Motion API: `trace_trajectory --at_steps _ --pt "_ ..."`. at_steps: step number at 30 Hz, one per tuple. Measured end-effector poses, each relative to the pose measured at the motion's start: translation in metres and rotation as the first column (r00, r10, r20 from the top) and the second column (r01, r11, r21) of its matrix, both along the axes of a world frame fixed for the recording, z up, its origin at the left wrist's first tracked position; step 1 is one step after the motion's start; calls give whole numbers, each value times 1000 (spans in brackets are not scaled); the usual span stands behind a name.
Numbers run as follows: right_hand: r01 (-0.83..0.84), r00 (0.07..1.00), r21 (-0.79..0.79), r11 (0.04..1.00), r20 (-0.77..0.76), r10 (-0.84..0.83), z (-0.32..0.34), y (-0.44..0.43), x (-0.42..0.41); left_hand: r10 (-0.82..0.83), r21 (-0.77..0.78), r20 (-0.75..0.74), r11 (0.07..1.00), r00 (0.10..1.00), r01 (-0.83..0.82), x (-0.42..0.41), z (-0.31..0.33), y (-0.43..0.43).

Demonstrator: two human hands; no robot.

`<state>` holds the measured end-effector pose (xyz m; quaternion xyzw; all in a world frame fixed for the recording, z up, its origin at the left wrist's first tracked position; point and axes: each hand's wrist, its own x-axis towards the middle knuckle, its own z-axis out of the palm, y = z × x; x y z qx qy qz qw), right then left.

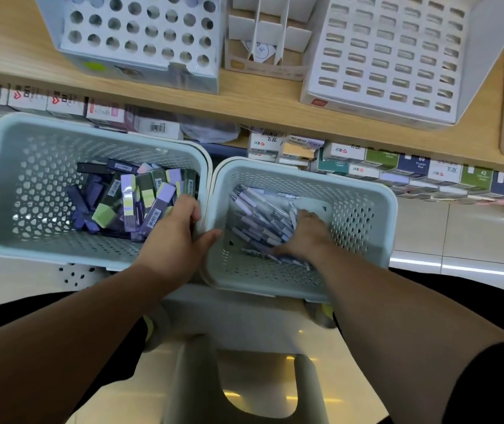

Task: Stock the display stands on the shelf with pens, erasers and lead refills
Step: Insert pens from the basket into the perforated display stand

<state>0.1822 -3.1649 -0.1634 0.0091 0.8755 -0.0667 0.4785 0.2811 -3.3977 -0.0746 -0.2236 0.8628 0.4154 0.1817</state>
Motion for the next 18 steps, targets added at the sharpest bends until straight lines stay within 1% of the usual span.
trace_trajectory --at_steps 5,9,11,14,18 --pt "9 999 -24 1000 31 -8 -3 -2 2 17 17 -5 1000 1000 -17 1 1 1" --pt "50 997 -138 989 60 -42 -2 -1 12 23 25 -12 999 1000 -23 2 -1 0" --pt "64 996 -158 985 79 -52 -3 -2 15 25 21 -8 999 1000 -24 2 -2 0" --pt "4 995 -129 992 96 9 -2 -6 9 22 22 -7 1000 1000 -22 2 -2 0" --pt "-54 990 -142 988 121 71 1 -7 5 10 15 -8 1000 1000 -10 2 -3 0"
